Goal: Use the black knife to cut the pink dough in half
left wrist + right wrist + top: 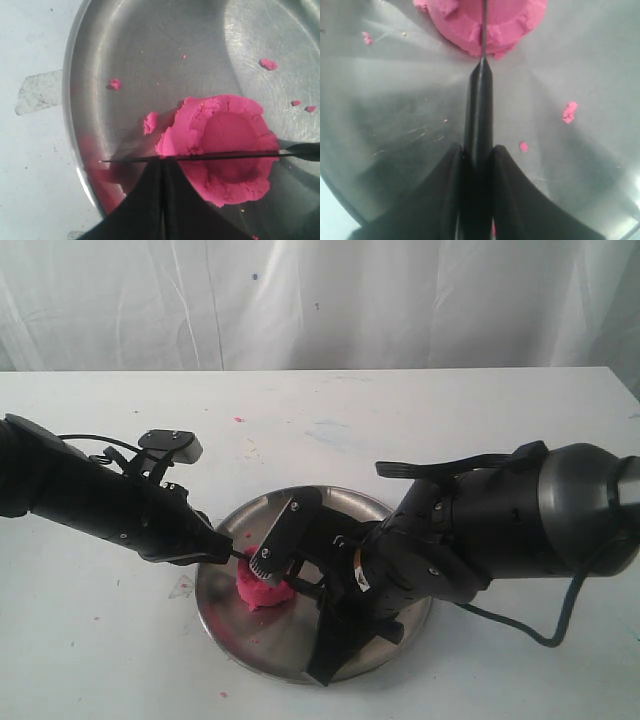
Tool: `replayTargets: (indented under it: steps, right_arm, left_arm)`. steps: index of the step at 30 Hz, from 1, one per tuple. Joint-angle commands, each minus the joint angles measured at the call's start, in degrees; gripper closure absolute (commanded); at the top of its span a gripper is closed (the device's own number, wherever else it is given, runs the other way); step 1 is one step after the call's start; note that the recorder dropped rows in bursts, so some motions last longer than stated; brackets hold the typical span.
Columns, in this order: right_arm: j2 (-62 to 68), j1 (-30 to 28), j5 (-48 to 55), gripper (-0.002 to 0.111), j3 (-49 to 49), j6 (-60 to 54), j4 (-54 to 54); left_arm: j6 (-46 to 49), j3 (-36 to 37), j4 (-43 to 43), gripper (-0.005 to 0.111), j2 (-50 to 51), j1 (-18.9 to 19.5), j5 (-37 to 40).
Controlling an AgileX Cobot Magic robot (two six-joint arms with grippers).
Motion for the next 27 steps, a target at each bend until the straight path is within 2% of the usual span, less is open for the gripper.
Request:
replayTargets:
  steps: [1, 27]
  right_arm:
    - [0.07, -0.08, 0.13, 0.103, -0.09, 0.17, -0.43]
    - [2.01, -0.08, 0.11, 0.103, -0.20, 0.17, -0.43]
  left_arm:
    - [-0.17, -0.09, -0.44, 0.107, 0.17, -0.40, 0.66]
    - [-0.17, -0.09, -1.06, 0.107, 2.44, -0.40, 1.07]
